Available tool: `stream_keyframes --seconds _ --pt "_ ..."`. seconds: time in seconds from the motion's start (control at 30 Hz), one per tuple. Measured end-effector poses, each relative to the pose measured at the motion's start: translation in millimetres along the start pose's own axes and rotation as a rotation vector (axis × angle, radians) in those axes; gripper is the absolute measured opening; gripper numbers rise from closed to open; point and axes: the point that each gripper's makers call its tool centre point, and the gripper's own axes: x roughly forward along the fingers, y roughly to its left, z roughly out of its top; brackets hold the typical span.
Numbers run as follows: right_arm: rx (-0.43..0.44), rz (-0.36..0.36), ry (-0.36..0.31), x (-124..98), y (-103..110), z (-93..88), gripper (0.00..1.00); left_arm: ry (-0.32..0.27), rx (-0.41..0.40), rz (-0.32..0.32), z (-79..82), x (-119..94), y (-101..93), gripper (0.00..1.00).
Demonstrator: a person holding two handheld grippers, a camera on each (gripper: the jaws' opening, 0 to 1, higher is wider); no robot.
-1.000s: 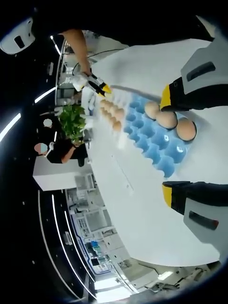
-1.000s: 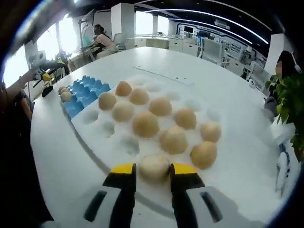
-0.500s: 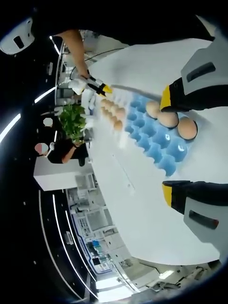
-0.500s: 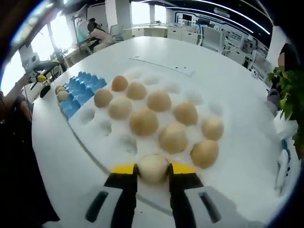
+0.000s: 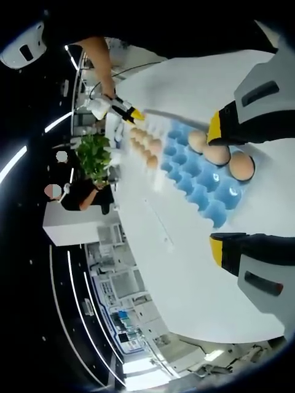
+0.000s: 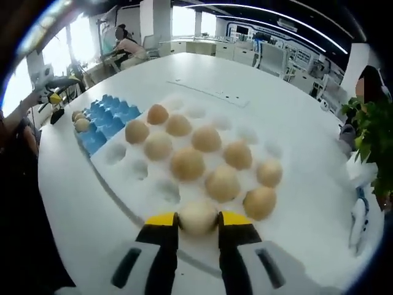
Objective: Place the egg into an empty slot of the egg tray after lifting it from the table, then release the egg inside the slot.
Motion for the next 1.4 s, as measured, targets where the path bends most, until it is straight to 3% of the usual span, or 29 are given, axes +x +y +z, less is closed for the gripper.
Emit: stream_keyframes --seconds 0.7,1.4 --pt "-0.066 0.011 -0.030 -10 15 17.2 0.25 0.000 -0.004 -0.002 -0.6 1 -1.9 0.58" --pt "-0.190 0.183 -0.086 14 81 59.8 0.25 0.001 -0.007 0.007 -1.4 -1 1.3 0.57"
